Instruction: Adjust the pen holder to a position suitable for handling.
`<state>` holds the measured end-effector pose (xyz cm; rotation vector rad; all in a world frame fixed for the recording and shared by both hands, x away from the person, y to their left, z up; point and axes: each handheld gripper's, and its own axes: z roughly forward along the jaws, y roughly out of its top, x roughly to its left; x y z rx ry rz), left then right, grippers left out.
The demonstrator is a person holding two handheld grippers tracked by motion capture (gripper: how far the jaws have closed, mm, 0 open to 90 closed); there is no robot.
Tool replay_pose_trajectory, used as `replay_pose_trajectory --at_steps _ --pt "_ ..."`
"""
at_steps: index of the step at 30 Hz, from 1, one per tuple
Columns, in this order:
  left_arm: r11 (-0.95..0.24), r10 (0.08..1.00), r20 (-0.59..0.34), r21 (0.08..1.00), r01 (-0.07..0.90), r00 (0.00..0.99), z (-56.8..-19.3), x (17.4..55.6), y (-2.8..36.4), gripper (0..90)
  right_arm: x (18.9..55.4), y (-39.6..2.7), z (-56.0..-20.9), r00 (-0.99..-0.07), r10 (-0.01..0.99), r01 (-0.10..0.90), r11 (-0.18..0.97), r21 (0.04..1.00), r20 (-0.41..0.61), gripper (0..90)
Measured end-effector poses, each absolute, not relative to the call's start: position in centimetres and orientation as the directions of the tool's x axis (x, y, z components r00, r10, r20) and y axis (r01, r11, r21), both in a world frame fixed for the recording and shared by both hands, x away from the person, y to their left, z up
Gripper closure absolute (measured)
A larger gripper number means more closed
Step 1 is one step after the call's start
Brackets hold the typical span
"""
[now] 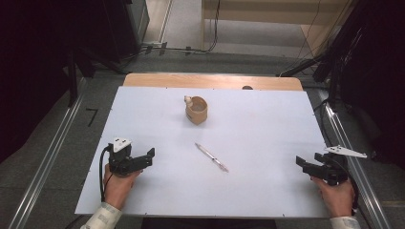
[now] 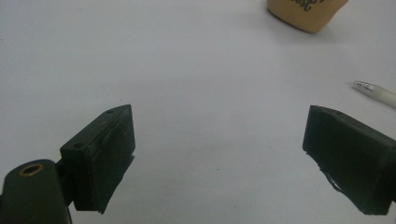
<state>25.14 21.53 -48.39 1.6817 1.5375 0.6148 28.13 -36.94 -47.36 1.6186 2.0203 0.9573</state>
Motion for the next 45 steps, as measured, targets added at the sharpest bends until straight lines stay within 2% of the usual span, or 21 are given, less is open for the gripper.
replay_pose_trajectory --at_steps 28,45 --pt "-0.047 0.974 -0.105 0.775 0.631 0.202 -47.3 31.0 17.7 12.1 28.5 -36.8 -47.9 -0.276 0.949 0.728 0.103 0.678 0.153 19.0" --pt "-0.076 0.972 -0.088 0.758 0.647 0.218 -47.2 33.6 16.5 12.4 28.6 -36.5 -47.9 -0.286 0.95 0.714 0.126 0.689 0.123 17.2"
